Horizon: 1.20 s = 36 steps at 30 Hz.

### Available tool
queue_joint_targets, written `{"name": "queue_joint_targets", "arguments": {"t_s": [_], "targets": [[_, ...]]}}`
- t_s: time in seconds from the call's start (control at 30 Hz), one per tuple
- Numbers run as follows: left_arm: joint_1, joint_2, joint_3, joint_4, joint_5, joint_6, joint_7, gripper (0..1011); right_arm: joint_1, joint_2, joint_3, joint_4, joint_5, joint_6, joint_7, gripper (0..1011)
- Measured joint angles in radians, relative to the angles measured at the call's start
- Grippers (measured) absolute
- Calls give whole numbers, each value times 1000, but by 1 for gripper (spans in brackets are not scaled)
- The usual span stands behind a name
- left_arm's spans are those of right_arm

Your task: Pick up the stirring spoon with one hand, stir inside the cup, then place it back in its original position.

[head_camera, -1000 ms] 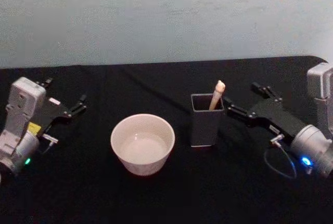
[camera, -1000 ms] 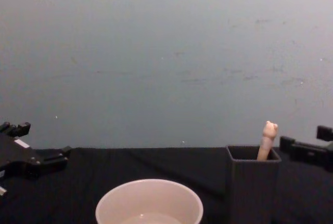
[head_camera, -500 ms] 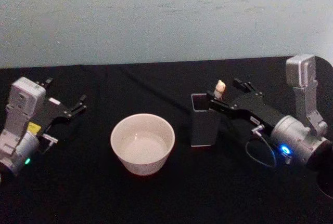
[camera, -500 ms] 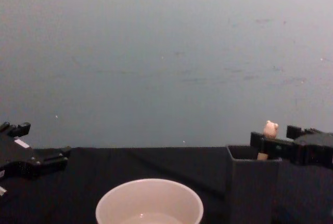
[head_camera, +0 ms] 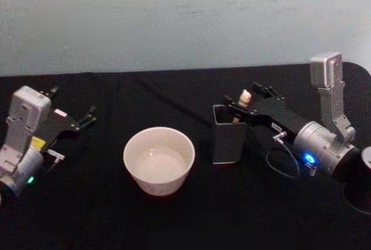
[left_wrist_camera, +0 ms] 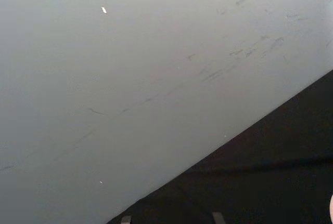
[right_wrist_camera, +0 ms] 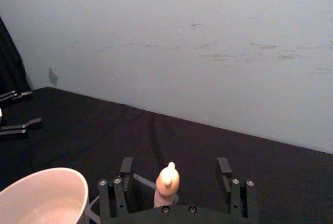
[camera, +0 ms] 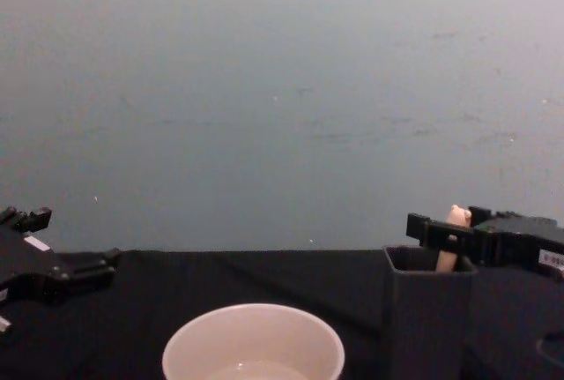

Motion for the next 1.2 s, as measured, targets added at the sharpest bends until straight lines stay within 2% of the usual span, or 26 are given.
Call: {"name": "queue_joint_targets", "arguments": {"t_s": [0.3, 0.4, 0.73, 0.9, 0.93, 1.13, 1.2], "targets": [[0, 0, 0, 0, 0, 0, 0, 1001, -1, 2, 0, -1, 0, -1, 0, 1003], [0, 0, 0, 0, 0, 0, 0, 1001, -1, 2, 0, -1, 0, -2, 0, 966], [0, 0, 0, 0, 0, 0, 0, 1001, -2, 3, -1, -2, 1, -3, -1, 706], [0, 0, 0, 0, 0, 0, 0, 1001, -2, 3, -1, -2, 2, -4, -1, 544], [0, 0, 0, 0, 0, 0, 0, 1001, -2, 3, -1, -2, 2, -4, -1, 483], [0, 0, 0, 0, 0, 0, 0, 1001, -2, 3, -1, -2, 2, -5, -1, 328], [0, 0, 0, 0, 0, 0, 0, 1001, -2, 3, -1, -2, 3, -5, -1, 243]]}}
